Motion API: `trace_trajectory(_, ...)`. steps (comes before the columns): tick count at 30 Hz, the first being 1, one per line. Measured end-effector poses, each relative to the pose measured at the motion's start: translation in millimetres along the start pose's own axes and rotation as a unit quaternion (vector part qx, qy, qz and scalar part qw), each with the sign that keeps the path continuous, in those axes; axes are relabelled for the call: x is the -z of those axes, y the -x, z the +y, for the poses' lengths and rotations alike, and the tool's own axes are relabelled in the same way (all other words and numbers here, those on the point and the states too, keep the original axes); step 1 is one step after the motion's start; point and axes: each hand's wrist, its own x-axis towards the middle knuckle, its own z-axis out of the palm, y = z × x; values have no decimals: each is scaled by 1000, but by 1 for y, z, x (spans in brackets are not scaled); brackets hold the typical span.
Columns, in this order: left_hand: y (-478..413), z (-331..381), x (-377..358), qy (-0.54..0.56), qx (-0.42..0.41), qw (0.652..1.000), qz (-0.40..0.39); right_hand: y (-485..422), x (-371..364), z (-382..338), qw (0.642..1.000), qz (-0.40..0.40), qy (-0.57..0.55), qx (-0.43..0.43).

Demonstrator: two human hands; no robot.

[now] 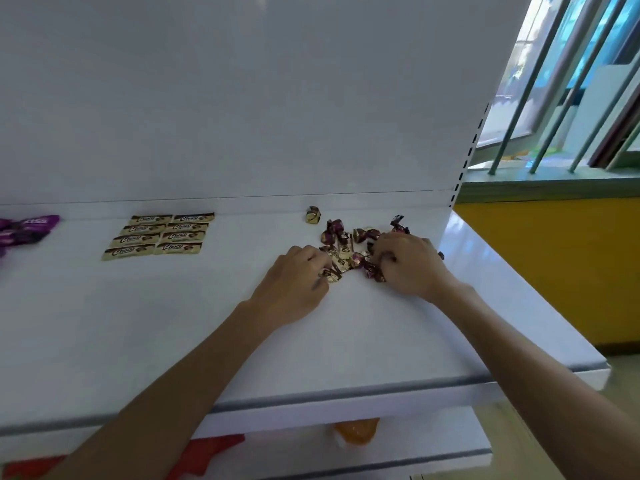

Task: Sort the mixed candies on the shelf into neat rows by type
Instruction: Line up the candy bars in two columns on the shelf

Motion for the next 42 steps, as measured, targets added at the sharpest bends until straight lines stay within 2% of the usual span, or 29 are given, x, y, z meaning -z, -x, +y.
trace_trajectory(4,6,-1,3,-26,19,999,7,-7,-6,-11,998,57,-8,13)
trace_trajectory(9,15,-2,9,-52,49,997,17,-12,-24,-28,997,7,49,57)
trace_trajectory(13,19,-2,7,-29,73,996,32,-14,-17,-34,996,4,41,80)
trace_trajectory(17,26,-5,16,19,106,993,46,-12,-14,-37,986,24,95,136)
trace_trajectory(21,35,-8,20,44,111,991,57,-6,-21,-38,984,111,-2,142)
trace_trajectory(32,55,-21,30,60,114,988,85,-14,-23,-45,967,109,-154,171)
trace_trajectory(34,58,-24,29,62,115,987,89,-13,-22,-46,963,125,-133,197)
trace_trajectory(37,62,-28,26,54,114,988,90,-13,-27,-46,966,169,3,195)
trace_trajectory(40,67,-33,26,41,111,988,95,-9,-31,-53,988,59,61,131)
trace_trajectory(42,70,-36,28,38,115,988,100,-10,-33,-56,988,9,88,128)
